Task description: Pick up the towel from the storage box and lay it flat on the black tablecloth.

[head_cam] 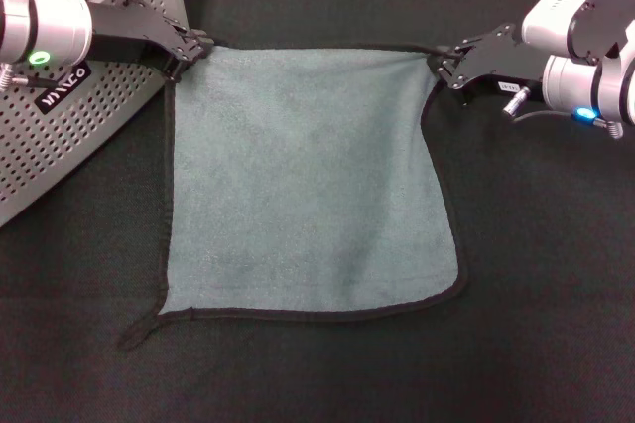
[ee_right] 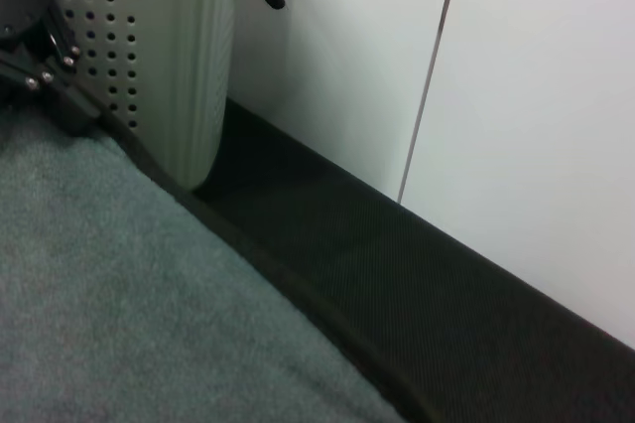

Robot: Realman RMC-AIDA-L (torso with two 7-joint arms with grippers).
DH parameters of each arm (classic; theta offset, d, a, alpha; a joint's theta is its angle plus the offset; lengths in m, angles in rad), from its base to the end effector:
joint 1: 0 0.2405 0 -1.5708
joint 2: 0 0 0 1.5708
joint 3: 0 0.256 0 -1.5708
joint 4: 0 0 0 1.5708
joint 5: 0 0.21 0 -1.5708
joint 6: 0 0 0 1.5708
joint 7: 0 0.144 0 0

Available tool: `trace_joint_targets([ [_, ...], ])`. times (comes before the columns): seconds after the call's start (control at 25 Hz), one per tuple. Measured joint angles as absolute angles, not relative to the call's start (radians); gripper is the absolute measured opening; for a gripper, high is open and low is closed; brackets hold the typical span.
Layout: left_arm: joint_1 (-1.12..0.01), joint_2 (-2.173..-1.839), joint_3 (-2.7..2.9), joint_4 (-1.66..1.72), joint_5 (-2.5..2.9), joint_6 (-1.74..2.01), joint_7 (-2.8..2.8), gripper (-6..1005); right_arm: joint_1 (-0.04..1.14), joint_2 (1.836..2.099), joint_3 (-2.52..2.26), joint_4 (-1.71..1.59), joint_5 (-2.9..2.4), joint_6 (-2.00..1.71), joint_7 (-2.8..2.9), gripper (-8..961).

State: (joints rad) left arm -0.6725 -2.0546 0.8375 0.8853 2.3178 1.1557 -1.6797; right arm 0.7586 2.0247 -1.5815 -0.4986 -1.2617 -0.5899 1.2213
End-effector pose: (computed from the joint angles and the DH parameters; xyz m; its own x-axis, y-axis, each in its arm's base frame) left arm -0.2433 0.4197 0.0360 0.9277 0.3412 0.1514 0.3673 -0.7622 -0.5330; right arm 0.2008 0.4358 -0.0639 0.9437 -0.1680 -0.2850 -0.3087 -0.7568 -0.5762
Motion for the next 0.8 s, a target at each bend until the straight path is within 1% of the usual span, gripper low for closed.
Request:
trace_joint_targets([
  [0.16, -0.670, -2.059, 0.837, 0.885, 2.318, 1.150, -1.680, 42, 0.725, 2.026, -1.582, -0.538, -1.258, -0.590, 1.196, 91],
  [0.28, -0.668, -2.061, 0.835, 0.885, 2.311, 1.150, -1.687, 57, 0.661, 2.028, -1.582, -0.612, -1.255, -0.578, 1.185, 108],
  [0.36, -0.663, -2.064, 0.833, 0.893, 2.306, 1.150, -1.689, 149, 0.629, 2.028, -1.585, -0.652, -1.255, -0.570, 1.184, 119],
  [0.48, -0.636, -2.076, 0.835, 0.943, 2.299, 1.159, -1.692, 288, 0.593, 2.028, -1.588, -0.692, -1.254, -0.567, 1.186, 257],
  [0.64, -0.585, -2.091, 0.841, 1.037, 2.235, 1.229, -1.693, 369, 0.536, 2.027, -1.589, -0.734, -1.241, -0.619, 1.191, 430],
  [0.8, -0.530, -2.072, 0.840, 1.078, 2.029, 1.457, -1.646, 451, 0.446, 2.019, -1.586, -0.774, -1.247, -0.869, 1.149, 592],
])
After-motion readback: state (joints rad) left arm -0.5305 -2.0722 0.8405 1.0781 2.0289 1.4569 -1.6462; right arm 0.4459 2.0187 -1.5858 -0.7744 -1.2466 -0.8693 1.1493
